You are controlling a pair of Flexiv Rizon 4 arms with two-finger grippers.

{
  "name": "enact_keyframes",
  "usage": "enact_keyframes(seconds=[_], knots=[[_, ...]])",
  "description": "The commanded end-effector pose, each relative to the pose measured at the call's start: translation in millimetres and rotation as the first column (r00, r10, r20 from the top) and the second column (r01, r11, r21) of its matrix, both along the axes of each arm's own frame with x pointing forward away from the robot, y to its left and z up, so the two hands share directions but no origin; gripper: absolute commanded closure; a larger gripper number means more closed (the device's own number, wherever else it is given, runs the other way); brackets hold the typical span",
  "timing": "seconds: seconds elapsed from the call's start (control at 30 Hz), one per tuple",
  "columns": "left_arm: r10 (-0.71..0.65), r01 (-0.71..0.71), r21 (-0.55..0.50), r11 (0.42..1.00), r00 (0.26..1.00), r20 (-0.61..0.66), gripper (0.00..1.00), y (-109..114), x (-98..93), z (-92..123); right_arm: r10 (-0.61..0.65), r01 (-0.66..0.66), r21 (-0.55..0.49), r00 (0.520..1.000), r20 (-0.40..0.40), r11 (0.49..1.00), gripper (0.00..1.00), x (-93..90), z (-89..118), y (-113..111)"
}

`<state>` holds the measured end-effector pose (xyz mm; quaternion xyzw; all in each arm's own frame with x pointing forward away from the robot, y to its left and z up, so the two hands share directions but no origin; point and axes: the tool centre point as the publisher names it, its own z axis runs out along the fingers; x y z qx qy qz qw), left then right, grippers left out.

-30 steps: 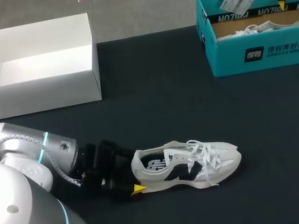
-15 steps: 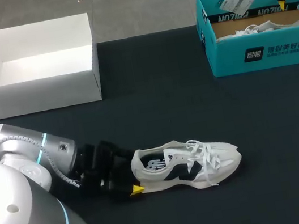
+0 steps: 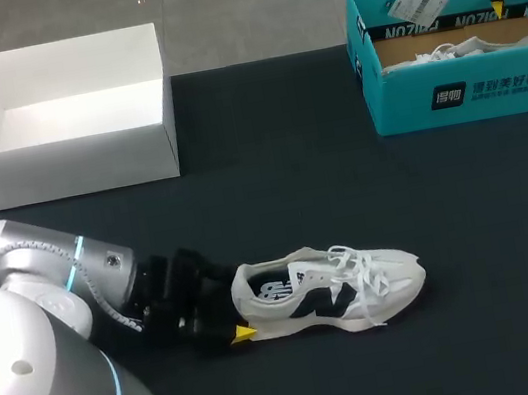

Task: Take the shoe out of the shoebox, open the shoe tongue, remove and reinsert the insole, then place the shoe into the shoebox

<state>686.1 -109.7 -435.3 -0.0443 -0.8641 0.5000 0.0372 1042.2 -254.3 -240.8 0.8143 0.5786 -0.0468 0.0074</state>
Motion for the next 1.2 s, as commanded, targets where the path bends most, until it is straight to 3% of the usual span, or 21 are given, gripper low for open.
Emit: enact_keyframes(seconds=[0.03, 1.03, 1.2], knots=[[0.008, -0.008, 0.003, 1.0, 1.0, 0.003, 1.0, -2, -2.0, -8, 0.0, 0.0, 0.001, 1.0, 0.002, 1.0, 0.0, -0.7, 0, 0], [0.007, -0.007, 0.005, 1.0, 1.0, 0.002, 1.0, -1, -2.4, -9, 0.0, 0.0, 0.001, 1.0, 0.002, 1.0, 0.0, -0.7, 0, 0], [0.007, -0.007, 0.005, 1.0, 1.0, 0.002, 1.0, -1, -2.4, -9, -0.032, 0.031, 0.031, 0.999, 0.02, 0.999, 0.0, -26.8, 11, 39]])
